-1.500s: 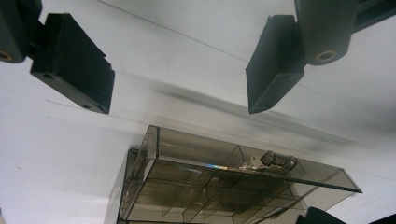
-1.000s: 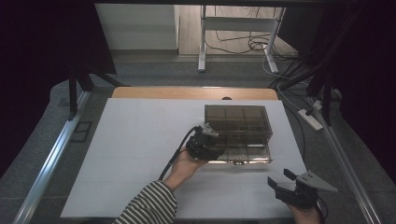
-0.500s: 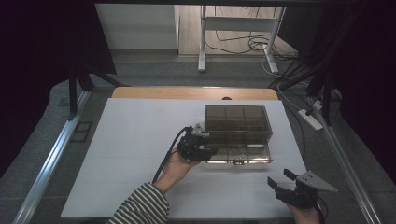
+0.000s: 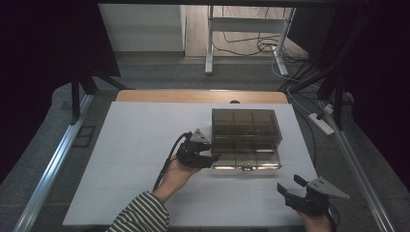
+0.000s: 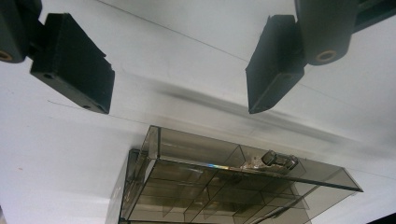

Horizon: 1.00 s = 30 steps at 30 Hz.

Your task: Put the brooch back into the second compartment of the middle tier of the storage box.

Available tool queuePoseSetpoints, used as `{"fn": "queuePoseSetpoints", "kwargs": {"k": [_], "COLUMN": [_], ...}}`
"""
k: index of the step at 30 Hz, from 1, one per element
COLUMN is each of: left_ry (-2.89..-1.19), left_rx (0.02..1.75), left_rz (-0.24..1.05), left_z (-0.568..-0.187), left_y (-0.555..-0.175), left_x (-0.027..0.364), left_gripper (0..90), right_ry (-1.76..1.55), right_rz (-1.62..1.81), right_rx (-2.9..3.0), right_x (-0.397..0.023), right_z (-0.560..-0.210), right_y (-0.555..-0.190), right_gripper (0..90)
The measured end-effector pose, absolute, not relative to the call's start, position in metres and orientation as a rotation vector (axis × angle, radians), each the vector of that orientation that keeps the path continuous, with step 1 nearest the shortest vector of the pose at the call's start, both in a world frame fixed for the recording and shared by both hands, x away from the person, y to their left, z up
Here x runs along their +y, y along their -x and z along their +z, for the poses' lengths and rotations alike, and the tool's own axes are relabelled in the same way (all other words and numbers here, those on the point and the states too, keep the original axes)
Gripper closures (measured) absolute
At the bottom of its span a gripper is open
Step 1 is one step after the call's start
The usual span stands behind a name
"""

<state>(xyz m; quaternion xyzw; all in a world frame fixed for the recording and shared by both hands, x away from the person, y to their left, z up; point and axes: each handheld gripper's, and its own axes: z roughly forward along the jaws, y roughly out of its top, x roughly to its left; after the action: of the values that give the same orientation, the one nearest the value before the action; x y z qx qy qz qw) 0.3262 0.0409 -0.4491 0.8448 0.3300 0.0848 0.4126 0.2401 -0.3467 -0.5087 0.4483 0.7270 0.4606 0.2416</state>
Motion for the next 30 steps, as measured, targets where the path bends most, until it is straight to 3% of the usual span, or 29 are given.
{"fn": "queuePoseSetpoints", "kwargs": {"k": [30], "left_ry": [-2.066], "left_rx": [0.857], "left_rz": [0.244], "left_z": [-0.453], "left_y": [-0.311], "left_x": [0.076], "left_gripper": [46.8], "right_ry": [-1.226], "right_rz": [1.26], "right_rx": [1.984], "right_x": [-0.347], "right_z": [-0.508], "right_y": [-0.24], "right_gripper": [23.6]}}
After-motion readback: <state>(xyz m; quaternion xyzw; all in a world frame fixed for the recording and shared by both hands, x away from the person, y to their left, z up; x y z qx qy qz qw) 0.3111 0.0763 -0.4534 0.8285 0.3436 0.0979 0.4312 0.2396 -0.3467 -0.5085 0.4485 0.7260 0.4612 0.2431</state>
